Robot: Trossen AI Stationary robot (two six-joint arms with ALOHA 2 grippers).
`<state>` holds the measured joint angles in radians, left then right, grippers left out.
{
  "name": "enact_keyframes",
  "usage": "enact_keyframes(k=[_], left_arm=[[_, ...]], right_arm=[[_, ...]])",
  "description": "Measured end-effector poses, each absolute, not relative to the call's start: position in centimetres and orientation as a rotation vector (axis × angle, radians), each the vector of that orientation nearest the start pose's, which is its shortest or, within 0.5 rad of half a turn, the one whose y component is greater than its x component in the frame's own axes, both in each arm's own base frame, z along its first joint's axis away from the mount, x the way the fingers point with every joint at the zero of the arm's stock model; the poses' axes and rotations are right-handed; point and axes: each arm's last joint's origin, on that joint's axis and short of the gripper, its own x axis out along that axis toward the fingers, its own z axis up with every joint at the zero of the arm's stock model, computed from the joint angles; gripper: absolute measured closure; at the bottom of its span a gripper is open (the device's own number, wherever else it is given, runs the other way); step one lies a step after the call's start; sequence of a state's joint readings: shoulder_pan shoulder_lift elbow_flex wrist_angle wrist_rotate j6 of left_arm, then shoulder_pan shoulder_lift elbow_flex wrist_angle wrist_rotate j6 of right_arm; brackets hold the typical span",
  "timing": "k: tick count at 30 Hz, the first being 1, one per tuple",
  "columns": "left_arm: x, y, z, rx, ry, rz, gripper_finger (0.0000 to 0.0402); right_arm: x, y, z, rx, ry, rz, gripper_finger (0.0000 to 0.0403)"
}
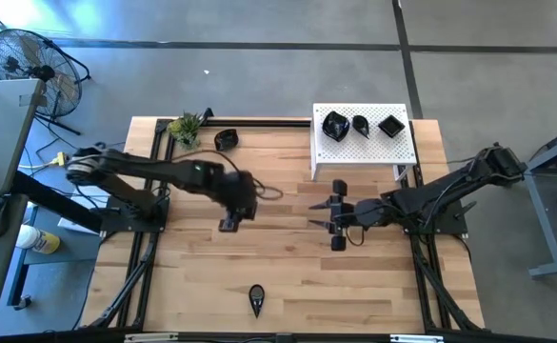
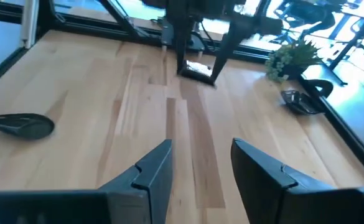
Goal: Pick & Place Mini shaped plates
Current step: Stack the black square plate on top of the black square plates on the shelf
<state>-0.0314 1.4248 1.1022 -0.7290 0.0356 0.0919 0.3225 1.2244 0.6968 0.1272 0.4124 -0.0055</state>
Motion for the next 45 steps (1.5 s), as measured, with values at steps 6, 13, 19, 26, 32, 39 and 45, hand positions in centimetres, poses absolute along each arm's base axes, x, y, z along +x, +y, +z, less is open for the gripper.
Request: enact_keyframes(k=[6,13,19,26,32,39,45], left_arm=[[26.7,0.8,28.5,-0.039,0.747,-0.063,0.0180],[25.8,2.3,30.1,-0.202,0.271,-0.074,0.0180],[25.6,2.5,31.2,-0.323,-0.152,-0.124,0.0180],[26.2,2.6,31.6,-0.392,-0.340,-0.152,0.0180],[26.8,2.7,31.3,-0.420,-0.368,-0.155,0.0180],[26.9,2.7,31.3,-0.439,-0.379,-0.154,0.0180],[26.9,2.7,31.3,-0.433,-0.380,-0.150,0.0180]], right_arm=[[25.1,6.9,24.3,-0.168,0.372,-0.148,0.0252],[25.8,6.8,24.8,-0.298,0.285,-0.251,0.0251],[26.9,6.7,25.7,-0.484,0.178,-0.308,0.0251],[27.5,6.4,27.5,-0.712,0.017,-0.339,0.0254],[28.2,5.1,28.5,-0.796,-0.033,-0.314,0.0271],[31.0,4.6,29.6,-0.912,0.000,-0.293,0.0285],[33.6,4.4,29.6,-0.948,0.063,-0.322,0.0286]])
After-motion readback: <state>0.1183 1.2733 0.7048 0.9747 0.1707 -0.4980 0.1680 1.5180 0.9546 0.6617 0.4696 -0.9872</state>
